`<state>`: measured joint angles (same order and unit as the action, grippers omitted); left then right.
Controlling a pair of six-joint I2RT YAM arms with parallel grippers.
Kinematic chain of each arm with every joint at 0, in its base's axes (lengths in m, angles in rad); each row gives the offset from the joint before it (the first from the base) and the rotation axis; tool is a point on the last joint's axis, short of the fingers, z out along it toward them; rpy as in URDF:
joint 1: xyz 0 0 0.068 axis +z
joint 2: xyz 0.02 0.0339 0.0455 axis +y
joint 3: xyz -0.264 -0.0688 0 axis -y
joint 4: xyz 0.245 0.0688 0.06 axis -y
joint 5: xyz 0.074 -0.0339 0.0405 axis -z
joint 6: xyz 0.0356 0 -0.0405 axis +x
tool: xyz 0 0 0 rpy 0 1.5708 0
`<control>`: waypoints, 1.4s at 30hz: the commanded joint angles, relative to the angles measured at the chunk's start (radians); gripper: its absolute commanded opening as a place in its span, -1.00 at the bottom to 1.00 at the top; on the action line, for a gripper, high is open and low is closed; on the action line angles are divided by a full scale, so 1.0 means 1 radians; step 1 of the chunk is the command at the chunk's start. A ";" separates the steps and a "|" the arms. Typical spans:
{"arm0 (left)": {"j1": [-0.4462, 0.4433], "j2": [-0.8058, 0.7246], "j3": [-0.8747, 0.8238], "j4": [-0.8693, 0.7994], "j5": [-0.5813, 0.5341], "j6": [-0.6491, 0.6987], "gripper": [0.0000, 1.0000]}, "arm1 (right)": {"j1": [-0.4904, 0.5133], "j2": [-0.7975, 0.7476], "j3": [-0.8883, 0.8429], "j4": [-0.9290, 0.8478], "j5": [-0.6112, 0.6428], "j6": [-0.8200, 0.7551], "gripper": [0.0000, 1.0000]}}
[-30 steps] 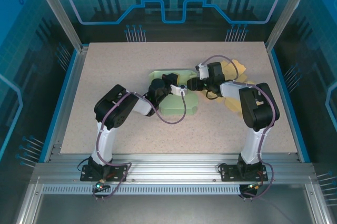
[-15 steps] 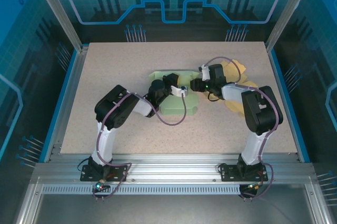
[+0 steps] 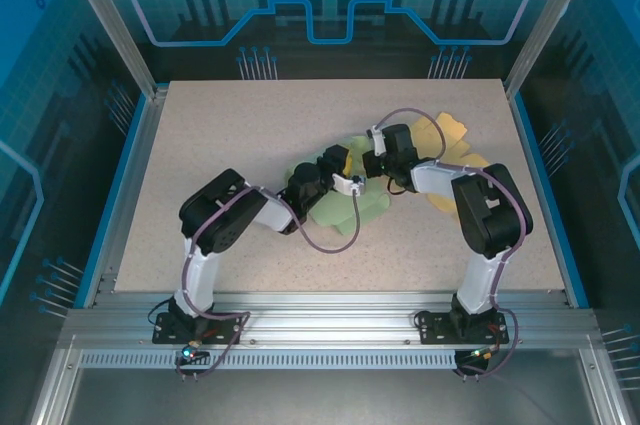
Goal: Fold the paper box
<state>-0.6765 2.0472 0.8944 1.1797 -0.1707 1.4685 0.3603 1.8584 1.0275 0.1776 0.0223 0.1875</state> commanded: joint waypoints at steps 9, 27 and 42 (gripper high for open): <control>-0.004 -0.556 0.269 -1.100 0.026 -0.864 0.66 | 0.031 -0.063 -0.056 0.052 0.097 -0.006 -0.95; 0.160 -0.262 0.704 -1.885 0.031 -0.743 0.42 | 0.051 -0.061 -0.060 0.066 0.084 -0.012 -0.97; 0.157 -0.300 0.453 -1.512 -0.117 -0.618 -0.41 | 0.050 -0.050 -0.035 0.057 0.074 -0.005 -0.96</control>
<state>-0.5106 1.7962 1.3804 -0.4526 -0.2474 0.8085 0.3946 1.8233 0.9798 0.2192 0.1043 0.1818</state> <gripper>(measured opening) 0.313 0.058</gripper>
